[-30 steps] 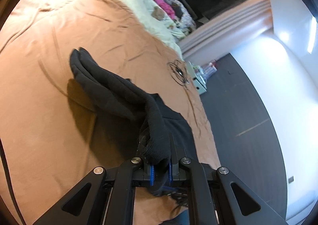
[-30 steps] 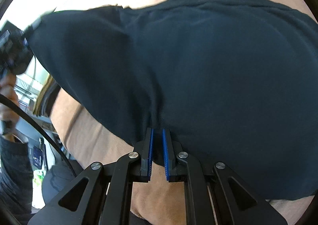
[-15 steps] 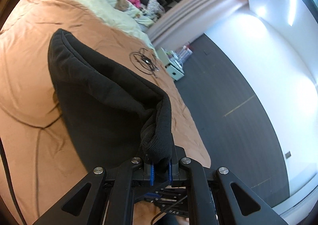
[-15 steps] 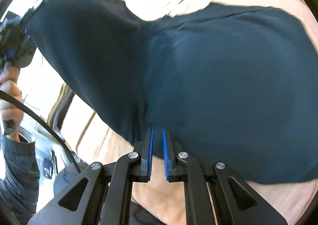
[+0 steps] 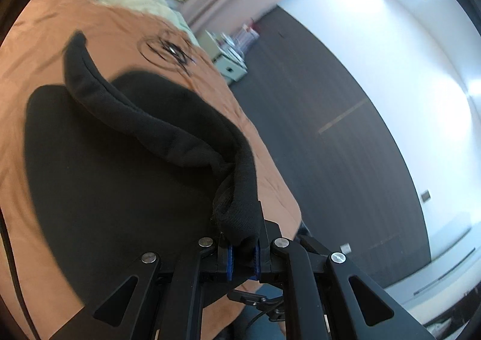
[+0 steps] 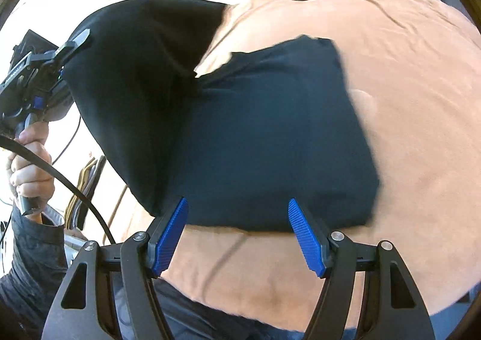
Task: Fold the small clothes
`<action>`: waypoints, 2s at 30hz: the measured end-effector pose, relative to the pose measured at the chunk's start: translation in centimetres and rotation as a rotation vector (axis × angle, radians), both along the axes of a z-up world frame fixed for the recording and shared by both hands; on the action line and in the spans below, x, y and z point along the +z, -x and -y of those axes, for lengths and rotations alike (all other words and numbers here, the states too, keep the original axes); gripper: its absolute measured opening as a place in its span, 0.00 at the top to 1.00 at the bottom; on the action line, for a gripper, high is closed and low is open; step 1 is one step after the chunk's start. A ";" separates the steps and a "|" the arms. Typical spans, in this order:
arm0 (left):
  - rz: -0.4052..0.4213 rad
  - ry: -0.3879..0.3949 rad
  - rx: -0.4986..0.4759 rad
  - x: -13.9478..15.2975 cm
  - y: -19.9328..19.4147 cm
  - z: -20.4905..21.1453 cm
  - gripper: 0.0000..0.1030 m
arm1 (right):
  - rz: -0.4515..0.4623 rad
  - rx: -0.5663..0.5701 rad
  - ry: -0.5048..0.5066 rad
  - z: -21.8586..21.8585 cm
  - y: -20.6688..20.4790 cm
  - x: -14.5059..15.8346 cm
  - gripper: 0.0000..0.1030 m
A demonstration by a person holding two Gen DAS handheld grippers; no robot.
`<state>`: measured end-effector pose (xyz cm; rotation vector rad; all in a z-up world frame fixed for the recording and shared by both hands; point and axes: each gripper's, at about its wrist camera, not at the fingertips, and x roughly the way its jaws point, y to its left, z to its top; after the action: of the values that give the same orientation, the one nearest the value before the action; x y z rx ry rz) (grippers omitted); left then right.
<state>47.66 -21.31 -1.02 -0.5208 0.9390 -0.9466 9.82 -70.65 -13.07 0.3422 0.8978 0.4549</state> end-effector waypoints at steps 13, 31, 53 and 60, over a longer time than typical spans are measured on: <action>-0.059 -0.097 -0.055 -2.6 -1.1 2.9 0.34 | -0.070 -0.053 -0.114 5.8 0.3 -2.3 0.34; -0.195 -0.399 0.166 -9.8 -0.1 -7.5 0.34 | -0.161 -0.096 -0.236 7.5 -5.3 -4.7 0.88; -0.318 -0.439 0.125 -15.5 -1.1 -4.6 0.33 | -0.046 -0.202 0.030 9.9 -1.0 -1.7 0.35; -0.332 -0.399 0.126 -16.6 -0.6 -4.5 0.39 | -0.104 -0.155 -0.015 9.3 -3.0 -3.6 0.35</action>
<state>48.25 -16.84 -17.67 -0.3951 1.3412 -0.5448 12.82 -79.96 -16.65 0.4487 0.9610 0.3025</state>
